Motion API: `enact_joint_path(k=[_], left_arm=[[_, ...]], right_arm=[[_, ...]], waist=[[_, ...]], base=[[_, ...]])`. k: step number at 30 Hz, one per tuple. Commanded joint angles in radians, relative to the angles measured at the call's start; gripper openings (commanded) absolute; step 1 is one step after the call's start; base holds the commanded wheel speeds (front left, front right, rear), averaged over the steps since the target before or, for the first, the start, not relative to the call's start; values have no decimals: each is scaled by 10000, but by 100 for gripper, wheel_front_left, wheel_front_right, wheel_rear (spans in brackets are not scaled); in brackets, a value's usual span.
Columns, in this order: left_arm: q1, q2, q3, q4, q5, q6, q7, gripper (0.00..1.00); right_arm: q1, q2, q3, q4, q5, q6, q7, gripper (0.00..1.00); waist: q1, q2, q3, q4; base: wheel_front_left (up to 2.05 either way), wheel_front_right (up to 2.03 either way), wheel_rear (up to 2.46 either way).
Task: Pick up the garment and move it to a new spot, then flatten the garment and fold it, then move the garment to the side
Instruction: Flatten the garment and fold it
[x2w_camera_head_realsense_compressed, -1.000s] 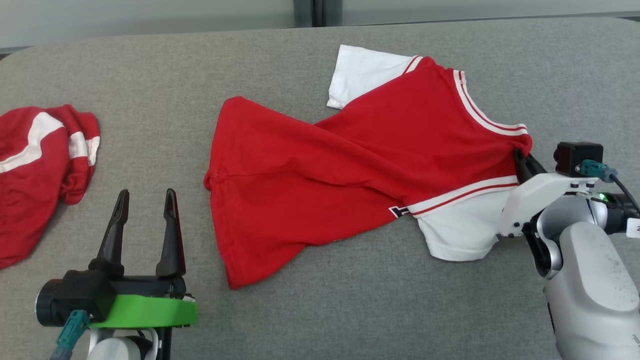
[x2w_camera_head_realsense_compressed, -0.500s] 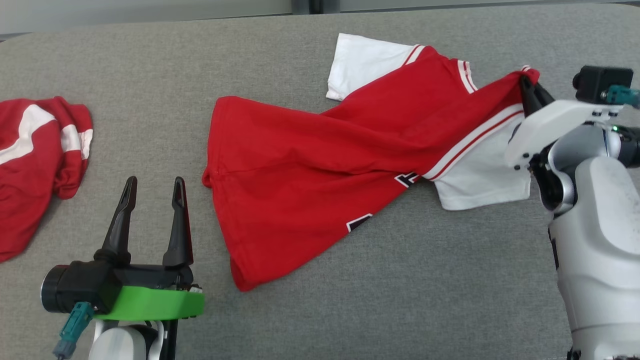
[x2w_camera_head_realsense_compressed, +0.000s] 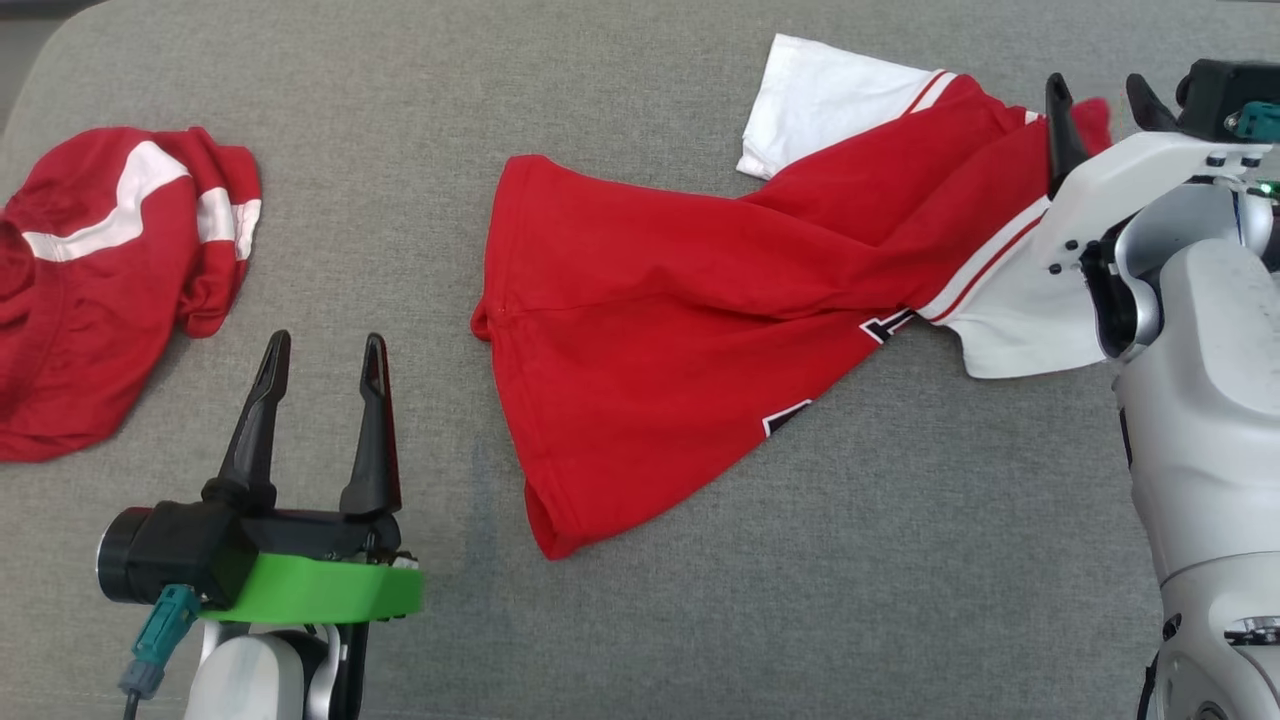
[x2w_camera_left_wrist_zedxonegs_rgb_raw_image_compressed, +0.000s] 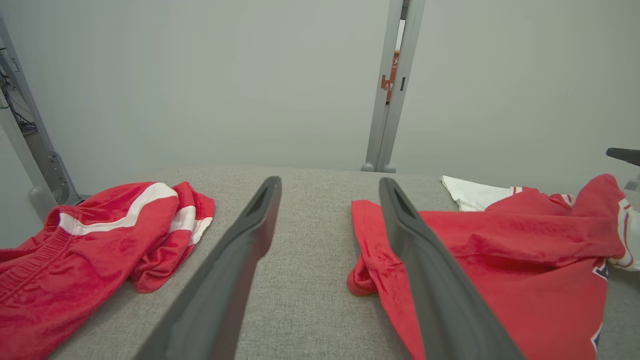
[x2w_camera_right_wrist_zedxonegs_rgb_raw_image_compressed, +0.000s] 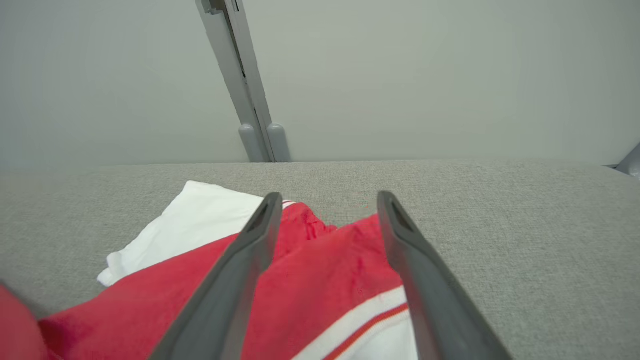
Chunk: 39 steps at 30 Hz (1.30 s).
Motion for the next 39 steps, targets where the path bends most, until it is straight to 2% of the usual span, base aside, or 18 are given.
enact_joint_path(k=[1,7,12,19,22,32,39], left_arm=[[1,-4,80,18,-28,-23,-3,100],[325,-15,500,192,89,-23,-3,100],[552,-22,877,311,135,-23,-3,100],[839,-29,1186,553,207,-23,-3,100],[1018,-32,1247,672,149,-23,-3,100],[1657,-33,1256,1082,-33,-4,-3,100],[2033,-32,1086,1116,-75,140,-3,100]], right_arm=[[182,-116,43,0,-164,-16,-387,100],[1117,-72,274,-662,-716,-15,-1972,100],[2367,134,567,-1812,-827,-15,-2490,100],[4455,378,1217,-3726,-494,-15,-2665,100],[5123,445,1333,-4162,-313,-15,-2680,100],[6829,603,1699,-4416,-42,-15,-2652,100],[7180,729,1804,-4542,57,-15,-2513,100]], waist=[[-1,0,-149,-25],[-1,0,-641,-464],[-1,0,-1081,-978],[-1,0,-1688,-1554],[-1,0,-1964,-1765],[-1,0,-2839,-2008],[-1,0,-2949,-2046]], base=[[0,0,0],[0,0,0],[0,0,0],[0,0,0],[0,0,0],[0,0,0],[0,0,0]])
